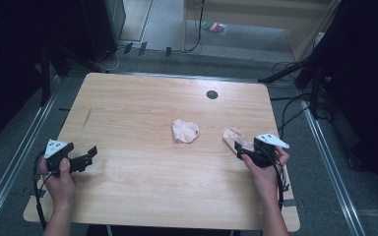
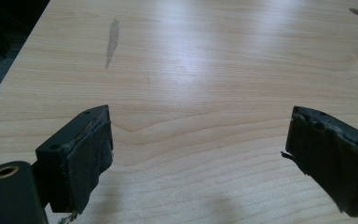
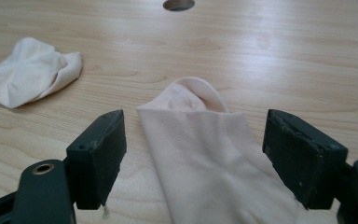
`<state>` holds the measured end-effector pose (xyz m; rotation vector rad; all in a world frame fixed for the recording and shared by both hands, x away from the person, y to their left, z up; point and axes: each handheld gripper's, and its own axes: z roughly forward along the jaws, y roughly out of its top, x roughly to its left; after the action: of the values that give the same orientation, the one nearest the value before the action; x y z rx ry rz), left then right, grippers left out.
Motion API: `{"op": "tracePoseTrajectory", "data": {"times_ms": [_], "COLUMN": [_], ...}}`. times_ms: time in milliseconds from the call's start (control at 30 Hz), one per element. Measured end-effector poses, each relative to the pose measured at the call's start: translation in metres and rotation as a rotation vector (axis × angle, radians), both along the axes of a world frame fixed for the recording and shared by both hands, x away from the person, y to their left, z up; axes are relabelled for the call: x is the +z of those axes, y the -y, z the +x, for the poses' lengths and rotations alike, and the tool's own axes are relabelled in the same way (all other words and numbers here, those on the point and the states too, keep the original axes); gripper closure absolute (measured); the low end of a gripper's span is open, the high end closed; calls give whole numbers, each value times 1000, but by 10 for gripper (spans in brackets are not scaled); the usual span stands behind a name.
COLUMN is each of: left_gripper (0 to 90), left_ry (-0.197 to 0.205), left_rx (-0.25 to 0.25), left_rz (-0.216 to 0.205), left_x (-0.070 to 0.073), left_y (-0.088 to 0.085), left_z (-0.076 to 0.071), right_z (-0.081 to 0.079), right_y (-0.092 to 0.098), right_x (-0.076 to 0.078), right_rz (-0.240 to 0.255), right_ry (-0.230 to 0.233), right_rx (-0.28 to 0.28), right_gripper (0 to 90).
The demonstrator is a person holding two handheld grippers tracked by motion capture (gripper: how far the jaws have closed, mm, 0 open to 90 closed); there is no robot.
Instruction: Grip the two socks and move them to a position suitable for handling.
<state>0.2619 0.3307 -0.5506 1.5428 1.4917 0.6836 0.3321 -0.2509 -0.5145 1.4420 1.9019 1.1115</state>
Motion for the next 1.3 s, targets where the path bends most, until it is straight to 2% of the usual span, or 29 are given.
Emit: {"op": "tracePoseTrajectory", "data": {"times_ms": [133, 233, 267, 500, 567, 667, 700, 733, 767, 800, 833, 867, 900, 1033, 1067, 1300], "left_gripper": [75, 75, 75, 75, 75, 75, 75, 75, 76, 76, 77, 76, 77, 77, 77, 77], "left_ry": [-11, -18, -24, -57, -59, -64, -64, -65, -66, -67, -67, -70, -71, -71, -73, -62], "left_rx": [-10, -9, -19, -31, -35, -38, -38, -36, -35, -35, -35, -37, -37, -61, -68, -61], "left_rz": [-19, -30, -24, -6, 1, 6, 6, 6, 4, 4, 4, 7, 10, 11, 23, 50], "left_x": [0, -1, -1, -1, -1, -1, -1, -1, -1, -1, -1, -1, -1, -1, -1, 0], "left_y": [-2, -2, -1, 2, 2, 3, 3, 3, 3, 3, 3, 3, 3, 4, 6, 8], "left_z": [0, 1, 2, 5, 5, 5, 5, 5, 5, 5, 5, 6, 6, 5, 5, 3], "right_z": [16, 21, 24, 26, 26, 23, 21, 21, 19, 18, 18, 17, 17, 15, 11, -8], "right_y": [-13, -14, -13, -12, -12, -12, -11, -11, -9, -7, -7, -2, 0, 6, 11, 14], "right_x": [-9, -16, -24, -30, -31, -33, -34, -34, -34, -34, -34, -34, -33, -32, -26, 3], "right_rz": [-19, -25, -31, -53, -59, -82, -82, -82, -75, -77, -77, -61, -43, -11, 14, 52], "right_ry": [-50, -71, -102, -125, -118, -99, -92, -92, -88, -82, -82, -83, -87, -57, -32, 48], "right_rx": [4, -6, -39, -52, -53, -67, -71, -71, -104, -108, -108, -129, -135, -169, -177, -157], "right_gripper": [244, 265, 300, 320, 330, 400, 400, 438, 570, 616, 616, 786, 823, 841, 843, 843]}}
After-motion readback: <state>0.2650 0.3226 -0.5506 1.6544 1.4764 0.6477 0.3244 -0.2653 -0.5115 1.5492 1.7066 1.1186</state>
